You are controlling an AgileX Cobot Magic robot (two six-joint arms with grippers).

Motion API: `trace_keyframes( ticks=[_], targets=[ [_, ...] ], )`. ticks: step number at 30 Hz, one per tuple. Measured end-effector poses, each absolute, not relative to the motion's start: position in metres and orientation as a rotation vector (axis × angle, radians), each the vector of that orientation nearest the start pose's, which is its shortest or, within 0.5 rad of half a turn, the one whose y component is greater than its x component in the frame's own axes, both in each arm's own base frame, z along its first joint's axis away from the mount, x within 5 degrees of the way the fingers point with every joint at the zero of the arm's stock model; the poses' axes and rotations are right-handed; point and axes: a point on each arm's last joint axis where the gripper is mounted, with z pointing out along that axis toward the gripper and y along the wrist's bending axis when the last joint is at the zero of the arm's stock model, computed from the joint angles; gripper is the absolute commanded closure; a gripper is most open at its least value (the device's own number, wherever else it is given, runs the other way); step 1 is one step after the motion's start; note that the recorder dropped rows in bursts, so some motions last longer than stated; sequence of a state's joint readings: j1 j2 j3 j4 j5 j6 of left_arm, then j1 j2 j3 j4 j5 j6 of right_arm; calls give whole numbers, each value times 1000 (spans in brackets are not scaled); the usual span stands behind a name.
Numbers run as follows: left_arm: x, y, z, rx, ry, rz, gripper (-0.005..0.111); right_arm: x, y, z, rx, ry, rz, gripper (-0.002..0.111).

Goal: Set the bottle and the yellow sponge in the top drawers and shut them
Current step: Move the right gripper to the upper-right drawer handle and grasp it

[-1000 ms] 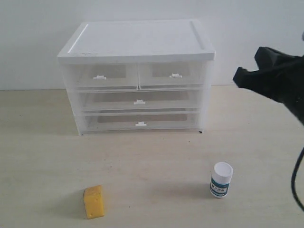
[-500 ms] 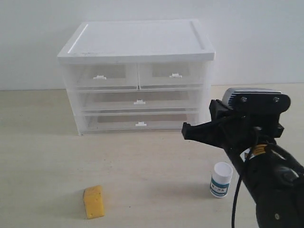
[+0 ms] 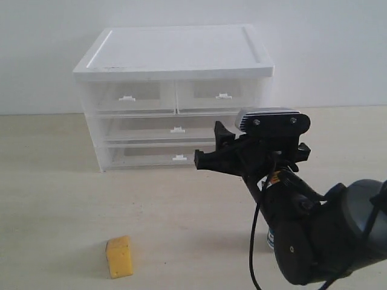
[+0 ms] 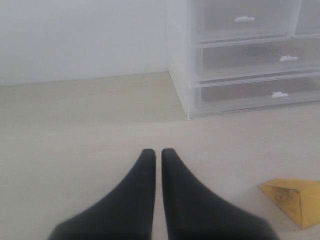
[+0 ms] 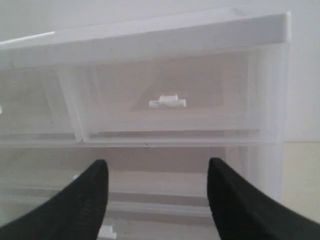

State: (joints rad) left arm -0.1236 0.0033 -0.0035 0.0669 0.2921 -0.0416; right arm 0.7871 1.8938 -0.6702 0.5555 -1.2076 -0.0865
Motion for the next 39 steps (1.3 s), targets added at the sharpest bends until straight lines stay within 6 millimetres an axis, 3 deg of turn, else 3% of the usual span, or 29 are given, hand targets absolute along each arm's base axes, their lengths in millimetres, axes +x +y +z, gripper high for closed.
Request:
trace_keyframes(
  ticks=[8, 16, 24, 39],
  targets=[
    [54, -5, 188, 116, 1771, -56, 103, 286, 216, 182, -49, 1516, 271, 47],
    [54, -5, 188, 116, 1771, -56, 103, 306, 233, 160, -55, 1522, 219, 47],
    [54, -5, 188, 116, 1771, -56, 103, 318, 241, 152, -18, 1508, 198, 47],
    [54, -5, 188, 116, 1771, -56, 103, 344, 228, 156, 46, 1499, 171, 47]
  ],
)
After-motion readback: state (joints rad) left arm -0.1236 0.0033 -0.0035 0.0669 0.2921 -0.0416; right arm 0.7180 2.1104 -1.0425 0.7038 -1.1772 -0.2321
